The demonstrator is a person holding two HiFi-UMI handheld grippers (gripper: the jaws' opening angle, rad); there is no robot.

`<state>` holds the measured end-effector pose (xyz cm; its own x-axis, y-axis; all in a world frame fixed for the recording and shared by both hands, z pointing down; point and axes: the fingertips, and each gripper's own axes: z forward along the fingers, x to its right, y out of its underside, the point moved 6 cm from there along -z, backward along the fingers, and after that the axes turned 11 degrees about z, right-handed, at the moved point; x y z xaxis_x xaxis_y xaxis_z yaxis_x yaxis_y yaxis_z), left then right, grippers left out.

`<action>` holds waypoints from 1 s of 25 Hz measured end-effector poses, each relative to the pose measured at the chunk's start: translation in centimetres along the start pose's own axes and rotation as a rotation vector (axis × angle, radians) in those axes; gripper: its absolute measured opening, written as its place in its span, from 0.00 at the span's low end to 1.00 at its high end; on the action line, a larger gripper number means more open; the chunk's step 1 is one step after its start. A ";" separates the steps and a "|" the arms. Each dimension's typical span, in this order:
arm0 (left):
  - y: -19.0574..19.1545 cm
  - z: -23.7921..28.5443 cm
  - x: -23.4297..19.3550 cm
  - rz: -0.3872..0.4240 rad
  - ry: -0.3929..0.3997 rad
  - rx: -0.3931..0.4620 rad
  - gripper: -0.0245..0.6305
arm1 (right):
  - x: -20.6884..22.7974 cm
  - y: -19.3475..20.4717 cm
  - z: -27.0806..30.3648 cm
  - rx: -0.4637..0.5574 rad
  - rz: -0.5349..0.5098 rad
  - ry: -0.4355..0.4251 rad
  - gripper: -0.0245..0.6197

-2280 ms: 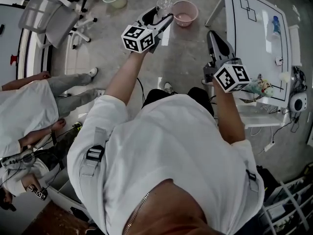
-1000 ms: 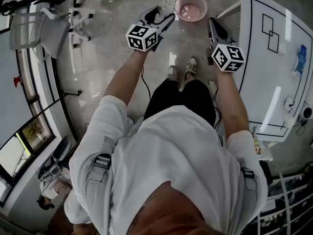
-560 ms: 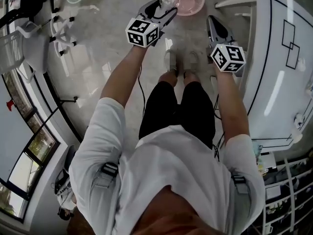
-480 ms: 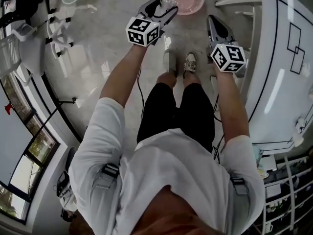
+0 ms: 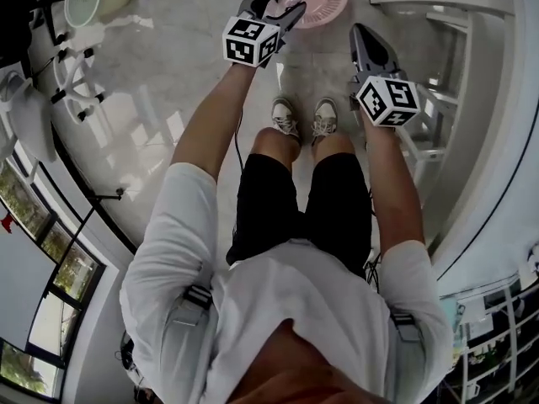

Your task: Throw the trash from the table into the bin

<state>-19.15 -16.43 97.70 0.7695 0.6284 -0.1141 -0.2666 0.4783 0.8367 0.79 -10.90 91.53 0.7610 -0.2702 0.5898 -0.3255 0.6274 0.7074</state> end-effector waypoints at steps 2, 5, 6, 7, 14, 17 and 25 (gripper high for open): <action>1.6 1.8 -0.5 0.009 0.004 -0.016 0.51 | 1.1 1.1 1.1 -0.002 0.002 0.004 0.03; 3.6 3.9 -1.0 0.014 0.013 -0.035 0.51 | 2.5 2.4 2.2 -0.005 0.007 0.012 0.03; 4.1 4.4 -1.1 0.015 0.018 -0.039 0.51 | 2.9 2.7 2.4 -0.006 0.009 0.015 0.03; 4.6 4.9 -1.2 0.014 0.022 -0.042 0.51 | 3.2 3.0 2.5 -0.007 0.009 0.017 0.03; 5.1 5.1 -1.3 -0.005 0.020 -0.041 0.51 | 4.3 3.3 2.1 -0.013 0.023 0.044 0.03; 3.3 3.6 -0.9 -0.025 0.009 -0.011 0.51 | 3.6 2.4 1.8 -0.005 0.045 0.050 0.03; -6.6 -5.0 0.4 -0.045 -0.024 0.089 0.37 | -3.3 -4.5 -1.4 0.020 0.041 0.021 0.03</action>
<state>-19.98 -16.27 89.49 0.7935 0.5921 -0.1404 -0.1799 0.4488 0.8753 0.54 -11.77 85.84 0.7583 -0.2294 0.6102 -0.3677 0.6225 0.6909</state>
